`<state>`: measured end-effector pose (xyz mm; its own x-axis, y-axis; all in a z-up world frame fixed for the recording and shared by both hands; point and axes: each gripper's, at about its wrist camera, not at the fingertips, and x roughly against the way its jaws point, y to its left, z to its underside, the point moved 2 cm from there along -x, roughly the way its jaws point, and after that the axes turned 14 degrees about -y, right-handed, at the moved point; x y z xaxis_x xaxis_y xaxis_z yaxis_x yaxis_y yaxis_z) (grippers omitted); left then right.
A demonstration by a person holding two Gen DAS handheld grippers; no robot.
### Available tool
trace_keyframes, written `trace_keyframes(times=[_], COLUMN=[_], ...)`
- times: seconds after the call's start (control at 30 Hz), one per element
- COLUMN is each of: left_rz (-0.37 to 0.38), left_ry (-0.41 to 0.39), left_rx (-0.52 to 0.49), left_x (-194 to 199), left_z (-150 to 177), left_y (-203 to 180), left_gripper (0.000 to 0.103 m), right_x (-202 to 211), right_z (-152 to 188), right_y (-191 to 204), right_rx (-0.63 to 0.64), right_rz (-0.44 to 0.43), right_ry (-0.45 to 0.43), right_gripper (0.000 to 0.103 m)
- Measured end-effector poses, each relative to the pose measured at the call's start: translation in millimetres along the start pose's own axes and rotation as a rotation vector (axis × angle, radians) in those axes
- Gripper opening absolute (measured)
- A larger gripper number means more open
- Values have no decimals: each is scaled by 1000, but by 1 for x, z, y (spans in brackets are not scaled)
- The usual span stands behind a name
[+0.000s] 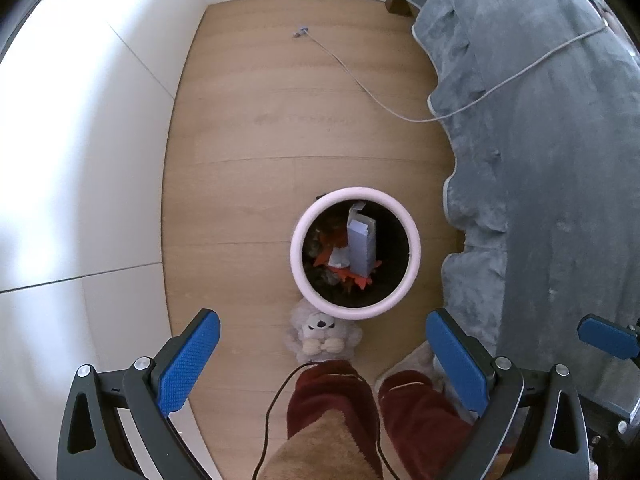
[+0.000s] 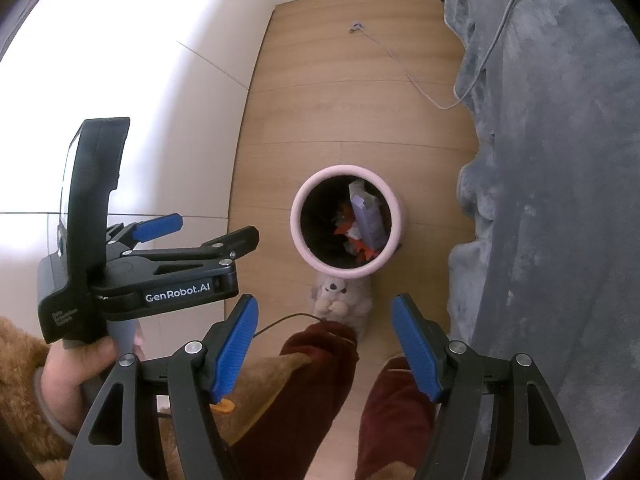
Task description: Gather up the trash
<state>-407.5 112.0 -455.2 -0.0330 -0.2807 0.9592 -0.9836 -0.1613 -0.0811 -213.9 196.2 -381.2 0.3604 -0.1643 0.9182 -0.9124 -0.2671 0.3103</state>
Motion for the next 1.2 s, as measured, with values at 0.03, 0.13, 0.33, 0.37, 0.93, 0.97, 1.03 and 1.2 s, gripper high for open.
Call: trace_keyframes(times=[0.03,0.13,0.33,0.37,0.93,0.97,1.03,1.2], left_rz=[-2,-12,-18,-18,67,71,72,93], left_ry=[0,-40,-179,-206,-431,-433,-440,-462], left_rx=[-2,-6,-10,-12,-90,-96,-112,-88], left_x=[0,6,28,31,78,79,82,92], left_z=[-1,-2,-6,-7,-3,-3,-4,1], left_y=[0,1,5,5,11,11,11,13], left_gripper=[103,103,103,103,103,103,103,103], right_x=[1,5,17,20,39,40,43,49], right_z=[0,0,6,10,18,20,20,26], right_y=[0,1,10,12,30,30,34,42], right_rx=[4,17,110,133,429,430,442,469], right_rz=[0,-3,-31,-29,38,37,34,27], right_ry=[-6,-42,-187,-226,-418,-429,-443,-457], right_gripper=[68,68,68,68,68,68,68,68])
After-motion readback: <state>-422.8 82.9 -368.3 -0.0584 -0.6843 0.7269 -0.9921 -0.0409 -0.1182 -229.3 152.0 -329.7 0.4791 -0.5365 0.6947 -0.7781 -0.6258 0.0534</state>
